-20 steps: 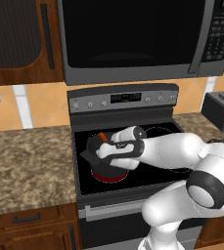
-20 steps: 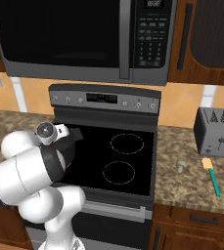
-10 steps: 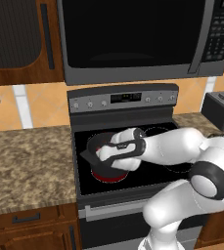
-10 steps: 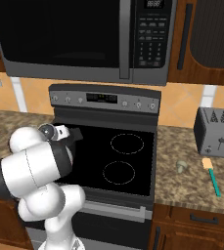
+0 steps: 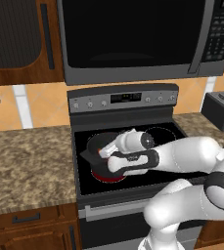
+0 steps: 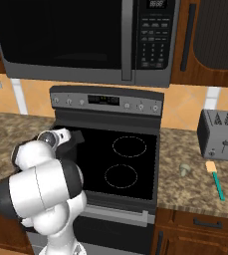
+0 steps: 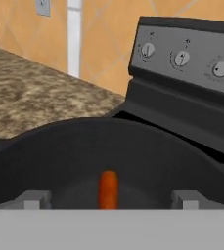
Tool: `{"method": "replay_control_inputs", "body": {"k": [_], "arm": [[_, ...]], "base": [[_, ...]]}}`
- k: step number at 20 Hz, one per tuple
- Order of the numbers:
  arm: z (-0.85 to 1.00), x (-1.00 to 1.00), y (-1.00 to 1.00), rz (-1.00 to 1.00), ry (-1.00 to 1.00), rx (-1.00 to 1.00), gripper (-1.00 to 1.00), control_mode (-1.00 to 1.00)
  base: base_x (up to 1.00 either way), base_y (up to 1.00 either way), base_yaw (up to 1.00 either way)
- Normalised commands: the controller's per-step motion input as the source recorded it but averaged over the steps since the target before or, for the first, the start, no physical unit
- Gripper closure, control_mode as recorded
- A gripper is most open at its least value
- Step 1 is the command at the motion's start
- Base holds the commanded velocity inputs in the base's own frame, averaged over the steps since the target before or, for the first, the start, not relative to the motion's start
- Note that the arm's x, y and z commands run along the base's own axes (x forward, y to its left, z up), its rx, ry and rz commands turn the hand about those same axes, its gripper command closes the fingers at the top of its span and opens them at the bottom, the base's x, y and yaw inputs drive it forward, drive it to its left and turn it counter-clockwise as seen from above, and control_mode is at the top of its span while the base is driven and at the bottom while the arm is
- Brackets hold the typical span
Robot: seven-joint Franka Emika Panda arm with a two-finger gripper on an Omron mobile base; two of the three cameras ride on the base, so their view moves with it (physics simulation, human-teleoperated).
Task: Put the carrot and mushroom in the pot. Retrieve the spatula and lightly stir the vegetables in the pot.
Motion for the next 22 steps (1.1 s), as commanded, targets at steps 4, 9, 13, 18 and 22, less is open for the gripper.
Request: {"method": "replay_control_inputs", "body": {"k": [4, 9, 13, 18, 22], "arm": [[0.97, -0.35, 0.00, 0.00, -0.02, -0.03, -1.00, -1.00], [0.98, -0.29, 0.00, -0.02, 0.01, -0.04, -1.00, -1.00], [0.89, -0.55, -0.07, -0.08, 0.12, -0.15, -1.00, -1.00], [0.30, -0.56, -0.42, -0.03, 0.03, -0.17, -1.00, -1.00], [0.09, -0.22, -0.78, 0.00, 0.06, -0.14, -1.00, -1.00]], "base": [[0.00, 0.00, 0.00], [0.00, 0.00, 0.00], [0.00, 0.00, 0.00], [0.00, 0.00, 0.00], [0.00, 0.00, 0.00]]}}
